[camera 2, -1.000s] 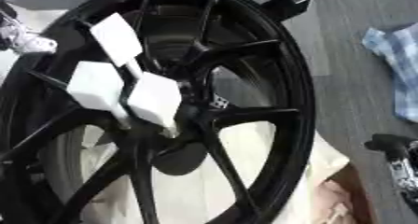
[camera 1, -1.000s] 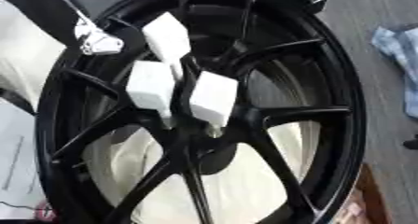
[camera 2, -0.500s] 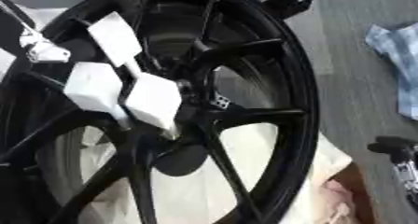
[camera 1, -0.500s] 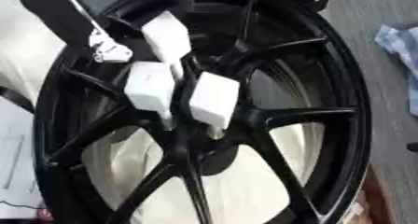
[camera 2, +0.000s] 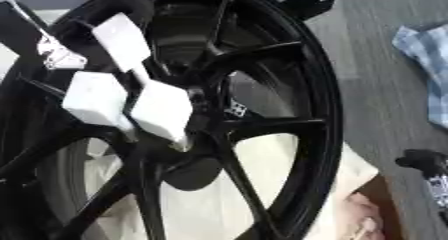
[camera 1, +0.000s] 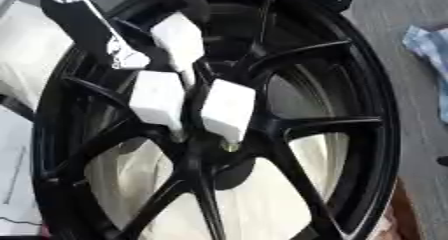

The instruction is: Pull the pin out of the wheel hub.

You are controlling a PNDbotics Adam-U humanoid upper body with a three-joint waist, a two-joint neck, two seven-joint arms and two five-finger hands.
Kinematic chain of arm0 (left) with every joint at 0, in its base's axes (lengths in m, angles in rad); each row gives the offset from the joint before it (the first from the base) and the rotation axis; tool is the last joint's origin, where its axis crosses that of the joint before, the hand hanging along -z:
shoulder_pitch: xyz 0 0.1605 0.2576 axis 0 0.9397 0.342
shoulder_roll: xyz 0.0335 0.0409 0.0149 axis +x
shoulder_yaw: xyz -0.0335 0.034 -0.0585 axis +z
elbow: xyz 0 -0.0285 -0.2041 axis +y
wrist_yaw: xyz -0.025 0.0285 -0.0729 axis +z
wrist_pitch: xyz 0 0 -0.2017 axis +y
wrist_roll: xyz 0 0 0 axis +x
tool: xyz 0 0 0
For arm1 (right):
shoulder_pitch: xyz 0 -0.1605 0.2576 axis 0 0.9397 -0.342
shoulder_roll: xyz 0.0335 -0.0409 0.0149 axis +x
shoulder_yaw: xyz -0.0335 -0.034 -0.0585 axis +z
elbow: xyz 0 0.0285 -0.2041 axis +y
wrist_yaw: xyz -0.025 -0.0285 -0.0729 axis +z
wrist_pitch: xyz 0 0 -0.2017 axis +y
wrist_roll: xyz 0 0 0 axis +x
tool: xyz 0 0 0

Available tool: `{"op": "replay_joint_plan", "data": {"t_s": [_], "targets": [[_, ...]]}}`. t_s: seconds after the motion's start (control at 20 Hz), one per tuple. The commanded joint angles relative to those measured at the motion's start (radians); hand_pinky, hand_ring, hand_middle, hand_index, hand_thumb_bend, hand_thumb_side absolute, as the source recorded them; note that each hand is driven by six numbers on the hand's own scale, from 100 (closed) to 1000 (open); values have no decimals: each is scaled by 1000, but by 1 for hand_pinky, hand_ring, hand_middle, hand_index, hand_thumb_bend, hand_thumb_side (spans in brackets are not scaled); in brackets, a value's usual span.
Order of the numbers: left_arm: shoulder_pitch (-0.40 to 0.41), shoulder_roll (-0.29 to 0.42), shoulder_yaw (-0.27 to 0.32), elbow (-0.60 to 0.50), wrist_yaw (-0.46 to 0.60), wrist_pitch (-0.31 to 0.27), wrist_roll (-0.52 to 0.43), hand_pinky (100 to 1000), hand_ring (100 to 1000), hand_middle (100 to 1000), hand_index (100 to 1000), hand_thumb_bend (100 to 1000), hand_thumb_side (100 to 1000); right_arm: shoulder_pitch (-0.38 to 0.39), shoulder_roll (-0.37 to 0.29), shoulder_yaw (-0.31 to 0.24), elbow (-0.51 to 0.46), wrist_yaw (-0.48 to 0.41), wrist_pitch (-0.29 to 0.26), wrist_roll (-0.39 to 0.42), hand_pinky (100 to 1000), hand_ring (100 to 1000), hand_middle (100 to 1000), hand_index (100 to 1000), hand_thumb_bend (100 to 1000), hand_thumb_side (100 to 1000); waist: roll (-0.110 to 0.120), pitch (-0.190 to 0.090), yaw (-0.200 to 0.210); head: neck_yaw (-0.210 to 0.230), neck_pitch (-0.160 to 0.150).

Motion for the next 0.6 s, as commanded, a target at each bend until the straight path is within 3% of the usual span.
{"op": "replay_joint_plan", "data": {"t_s": [0.05, 0.25, 0.6], "targets": [[-17, 10, -7, 3, -7, 0, 1, 845, 908, 817, 867, 207, 135, -2, -2, 0, -15, 1, 3, -2, 986, 729, 612, 711, 100, 729, -1, -18, -3, 5, -14], [-17, 7, -14, 12, -19, 2, 1, 845, 907, 805, 859, 204, 123, -4, 2, 0, -15, 0, 8, -4, 986, 729, 611, 711, 100, 741, 0, -16, -5, 6, -16], [-29, 1, -4, 13, -7, 9, 1, 818, 850, 674, 774, 114, 146, -4, 7, 1, -15, 1, 19, -4, 987, 729, 611, 711, 100, 755, 2, -17, -3, 5, -13]]}}
